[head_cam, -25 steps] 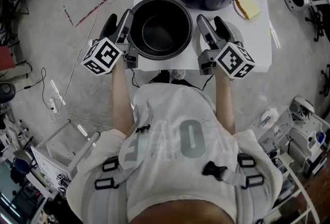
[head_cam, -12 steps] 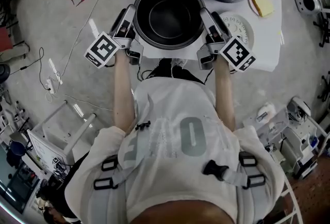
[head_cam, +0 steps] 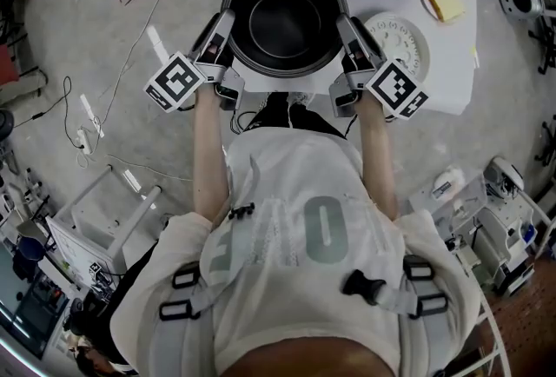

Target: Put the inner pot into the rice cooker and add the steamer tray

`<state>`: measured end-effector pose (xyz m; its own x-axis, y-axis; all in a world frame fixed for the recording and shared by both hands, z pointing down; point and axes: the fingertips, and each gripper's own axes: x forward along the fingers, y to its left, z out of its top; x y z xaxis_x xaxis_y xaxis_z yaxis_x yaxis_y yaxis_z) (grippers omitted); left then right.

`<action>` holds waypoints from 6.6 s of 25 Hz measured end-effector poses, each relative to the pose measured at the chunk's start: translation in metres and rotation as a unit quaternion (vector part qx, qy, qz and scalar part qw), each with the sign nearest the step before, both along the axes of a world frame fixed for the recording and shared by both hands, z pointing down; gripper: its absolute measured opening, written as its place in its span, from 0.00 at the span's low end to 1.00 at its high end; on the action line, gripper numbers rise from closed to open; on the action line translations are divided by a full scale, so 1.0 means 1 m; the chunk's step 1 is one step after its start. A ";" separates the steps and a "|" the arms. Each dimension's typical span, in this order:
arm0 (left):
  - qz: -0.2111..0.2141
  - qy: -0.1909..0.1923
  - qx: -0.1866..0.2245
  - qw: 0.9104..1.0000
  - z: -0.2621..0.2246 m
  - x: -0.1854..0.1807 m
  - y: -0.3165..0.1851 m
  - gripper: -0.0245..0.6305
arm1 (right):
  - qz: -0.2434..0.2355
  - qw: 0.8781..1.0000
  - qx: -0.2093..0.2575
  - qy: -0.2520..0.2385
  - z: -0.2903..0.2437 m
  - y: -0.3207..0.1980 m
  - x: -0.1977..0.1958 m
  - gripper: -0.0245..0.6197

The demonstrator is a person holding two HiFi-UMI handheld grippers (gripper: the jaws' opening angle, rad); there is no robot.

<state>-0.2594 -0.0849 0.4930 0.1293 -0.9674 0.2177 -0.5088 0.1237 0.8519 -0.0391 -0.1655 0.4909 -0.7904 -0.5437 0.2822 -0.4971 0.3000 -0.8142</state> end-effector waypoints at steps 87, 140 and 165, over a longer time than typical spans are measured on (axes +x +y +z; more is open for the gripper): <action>0.152 -0.236 0.320 0.905 -0.337 0.098 -0.157 0.10 | 0.165 0.925 0.343 -0.006 -0.294 -0.099 0.108 0.12; 0.218 -0.242 0.131 0.936 -0.152 0.105 -0.285 0.10 | 0.158 0.957 0.178 0.163 -0.126 -0.194 0.116 0.15; 0.241 -0.329 0.054 0.911 -0.097 0.112 -0.306 0.11 | 0.114 0.917 0.189 0.333 -0.090 -0.213 0.116 0.19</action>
